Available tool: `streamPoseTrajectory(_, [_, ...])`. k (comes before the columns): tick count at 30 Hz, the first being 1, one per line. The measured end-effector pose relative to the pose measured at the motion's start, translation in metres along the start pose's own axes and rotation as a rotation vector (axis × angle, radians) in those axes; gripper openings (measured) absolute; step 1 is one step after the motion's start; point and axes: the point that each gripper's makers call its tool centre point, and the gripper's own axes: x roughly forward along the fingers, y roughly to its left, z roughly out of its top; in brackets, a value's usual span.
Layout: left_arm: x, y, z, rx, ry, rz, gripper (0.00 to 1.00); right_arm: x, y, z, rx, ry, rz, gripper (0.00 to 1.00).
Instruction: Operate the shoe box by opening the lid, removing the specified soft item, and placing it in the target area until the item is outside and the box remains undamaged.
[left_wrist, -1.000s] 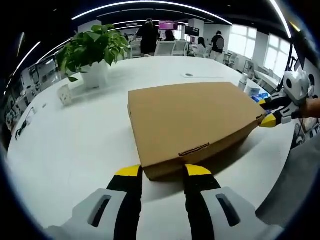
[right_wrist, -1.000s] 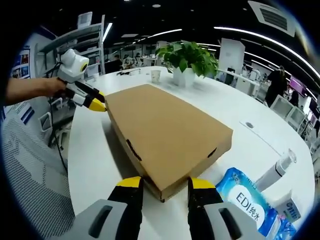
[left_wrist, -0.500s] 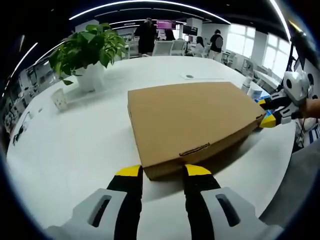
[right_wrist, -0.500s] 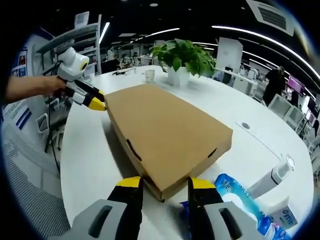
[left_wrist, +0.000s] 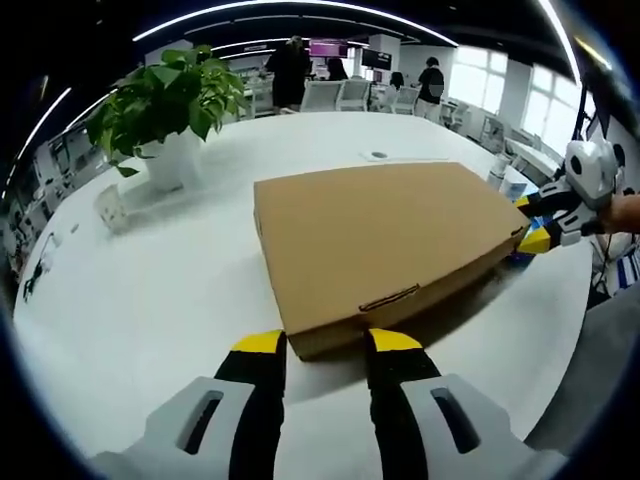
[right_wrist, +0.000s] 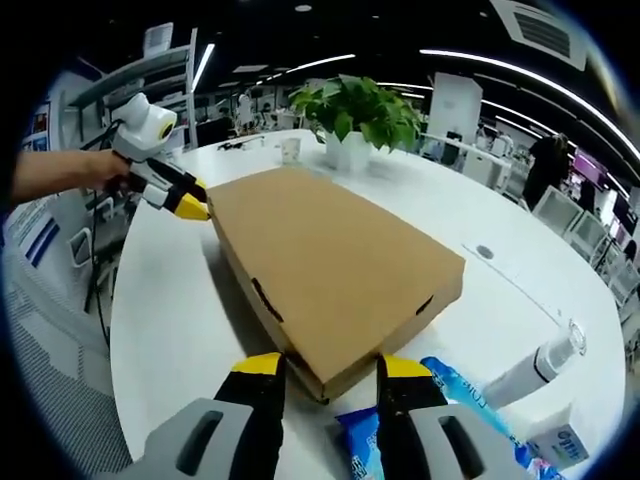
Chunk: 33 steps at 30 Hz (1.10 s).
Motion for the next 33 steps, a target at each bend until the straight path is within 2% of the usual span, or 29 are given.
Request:
streamPoseTrajectory(5, [0.001, -0.001, 0.0, 0.026, -0.004, -0.003, 0.34, 0.0, -0.001, 0.0, 0.029, -0.007, -0.003, 0.34])
streamPoseTrajectory(9, [-0.004, -0.002, 0.007, 0.025, -0.044, 0.013, 0.4, -0.005, -0.001, 0.002, 0.014, -0.023, -0.023, 0.34])
streamPoseTrajectory(12, [-0.009, -0.003, 0.008, 0.02, -0.055, 0.015, 0.42, -0.012, -0.002, 0.004, 0.038, -0.044, -0.026, 0.35])
streamPoseTrajectory(15, [-0.015, -0.007, 0.007, 0.019, -0.065, 0.015, 0.43, -0.023, -0.002, 0.004, 0.022, -0.061, -0.035, 0.37])
streamPoseTrajectory(21, [-0.029, -0.012, 0.005, 0.019, -0.086, 0.028, 0.47, -0.05, -0.007, 0.004, 0.055, -0.108, -0.067, 0.41])
streamPoseTrajectory(33, [-0.067, -0.042, 0.011, 0.047, -0.155, 0.018, 0.56, -0.106, -0.017, -0.01, 0.077, -0.173, -0.167, 0.52])
